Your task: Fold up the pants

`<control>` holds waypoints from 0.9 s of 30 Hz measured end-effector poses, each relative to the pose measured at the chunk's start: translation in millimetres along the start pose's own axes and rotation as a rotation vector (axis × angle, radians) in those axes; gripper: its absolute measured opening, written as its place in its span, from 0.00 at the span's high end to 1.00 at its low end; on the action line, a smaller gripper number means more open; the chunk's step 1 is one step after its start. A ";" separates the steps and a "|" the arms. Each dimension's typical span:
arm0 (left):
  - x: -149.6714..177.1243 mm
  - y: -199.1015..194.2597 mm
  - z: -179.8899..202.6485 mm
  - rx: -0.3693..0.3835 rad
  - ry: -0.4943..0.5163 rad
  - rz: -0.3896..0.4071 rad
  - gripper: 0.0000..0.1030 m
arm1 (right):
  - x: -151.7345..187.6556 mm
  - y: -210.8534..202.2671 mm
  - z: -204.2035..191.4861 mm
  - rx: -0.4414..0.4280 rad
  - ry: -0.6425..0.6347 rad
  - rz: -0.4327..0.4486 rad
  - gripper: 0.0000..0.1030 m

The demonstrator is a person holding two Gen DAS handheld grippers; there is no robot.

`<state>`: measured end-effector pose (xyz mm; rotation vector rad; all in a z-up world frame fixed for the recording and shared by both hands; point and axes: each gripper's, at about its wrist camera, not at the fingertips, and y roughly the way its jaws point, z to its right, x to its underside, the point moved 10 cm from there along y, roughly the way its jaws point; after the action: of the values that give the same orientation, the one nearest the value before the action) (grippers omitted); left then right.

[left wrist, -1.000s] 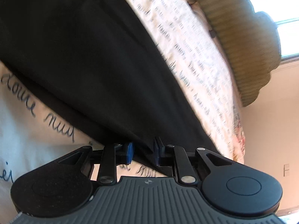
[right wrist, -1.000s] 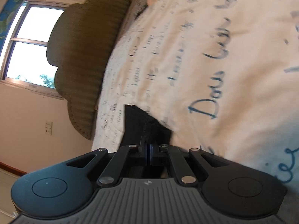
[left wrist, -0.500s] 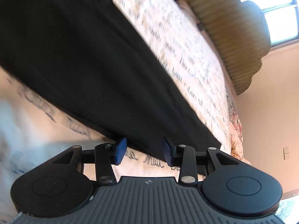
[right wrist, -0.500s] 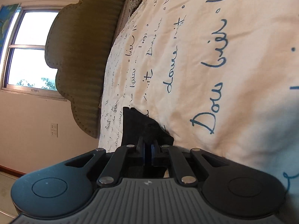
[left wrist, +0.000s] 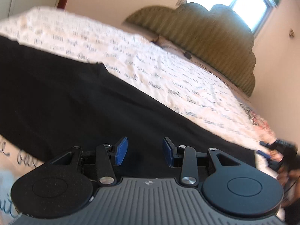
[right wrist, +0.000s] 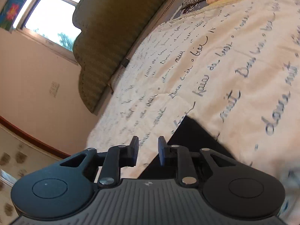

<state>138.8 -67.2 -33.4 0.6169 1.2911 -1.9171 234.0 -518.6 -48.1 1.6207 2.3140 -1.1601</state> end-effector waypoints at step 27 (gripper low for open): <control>34.8 22.5 13.8 0.041 0.194 0.033 0.17 | -1.5 39.8 26.5 -0.012 -0.083 -0.125 0.79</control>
<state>135.2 -95.6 -66.3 0.8578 1.3543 -1.8970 259.0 -530.3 -87.2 1.4134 2.3948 -1.2108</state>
